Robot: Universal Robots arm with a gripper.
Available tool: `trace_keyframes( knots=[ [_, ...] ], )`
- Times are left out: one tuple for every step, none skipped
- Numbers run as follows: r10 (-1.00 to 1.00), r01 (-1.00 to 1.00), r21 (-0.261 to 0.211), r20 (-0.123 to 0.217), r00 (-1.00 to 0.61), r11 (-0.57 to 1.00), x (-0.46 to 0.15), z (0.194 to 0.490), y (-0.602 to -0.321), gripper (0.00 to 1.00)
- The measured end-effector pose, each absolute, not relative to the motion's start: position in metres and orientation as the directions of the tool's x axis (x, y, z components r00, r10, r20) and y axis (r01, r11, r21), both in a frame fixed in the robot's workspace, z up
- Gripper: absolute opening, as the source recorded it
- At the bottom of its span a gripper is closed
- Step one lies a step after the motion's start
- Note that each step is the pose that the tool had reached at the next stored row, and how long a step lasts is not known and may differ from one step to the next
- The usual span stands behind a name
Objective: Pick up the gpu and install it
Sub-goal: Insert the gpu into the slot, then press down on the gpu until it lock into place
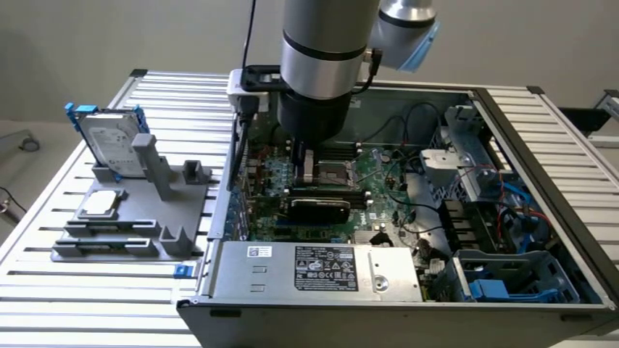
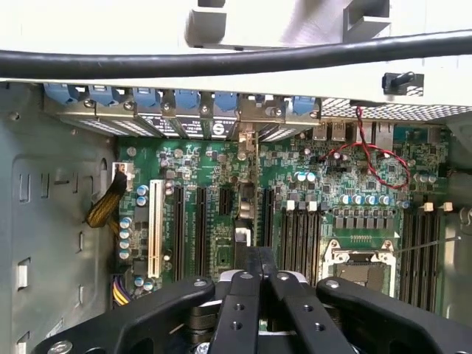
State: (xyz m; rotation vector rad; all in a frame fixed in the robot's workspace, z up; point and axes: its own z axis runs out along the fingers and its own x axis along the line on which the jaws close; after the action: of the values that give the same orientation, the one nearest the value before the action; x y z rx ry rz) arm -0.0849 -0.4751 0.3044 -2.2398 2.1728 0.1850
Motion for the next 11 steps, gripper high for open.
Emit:
trace_keyframes(
  knots=[
    [-0.995, -0.997, 0.071, -0.096, 0.027, -0.034, -0.0848, 0.3043, -0.4748, 0.11],
    [-0.995, -0.997, 0.071, -0.096, 0.027, -0.034, -0.0848, 0.3039, -0.4745, 0.11],
    [-0.995, -0.997, 0.071, -0.096, 0.027, -0.034, -0.0848, 0.3034, -0.4743, 0.11],
    [-0.995, -0.997, 0.071, -0.096, 0.027, -0.034, -0.0847, 0.303, -0.4741, 0.11],
    [-0.995, -0.997, 0.071, -0.096, 0.027, -0.034, -0.0846, 0.3026, -0.474, 0.11],
    [-0.995, -0.997, 0.071, -0.096, 0.027, -0.034, -0.0842, 0.3024, -0.4739, 0.11],
    [-0.995, -0.997, 0.071, -0.096, 0.027, -0.034, -0.0841, 0.3024, -0.4739, 0.11],
    [-0.995, -0.997, 0.071, -0.096, 0.027, -0.034, -0.0841, 0.3024, -0.4739, 0.11],
    [-0.995, -0.997, 0.071, -0.096, 0.027, -0.034, -0.0841, 0.3023, -0.4739, 0.11],
    [-0.995, -0.997, 0.071, -0.096, 0.027, -0.034, -0.0841, 0.3023, -0.4739, 0.11],
    [-0.995, -0.997, 0.071, -0.096, 0.027, -0.034, -0.0841, 0.3023, -0.4739, 0.11]
  ],
)
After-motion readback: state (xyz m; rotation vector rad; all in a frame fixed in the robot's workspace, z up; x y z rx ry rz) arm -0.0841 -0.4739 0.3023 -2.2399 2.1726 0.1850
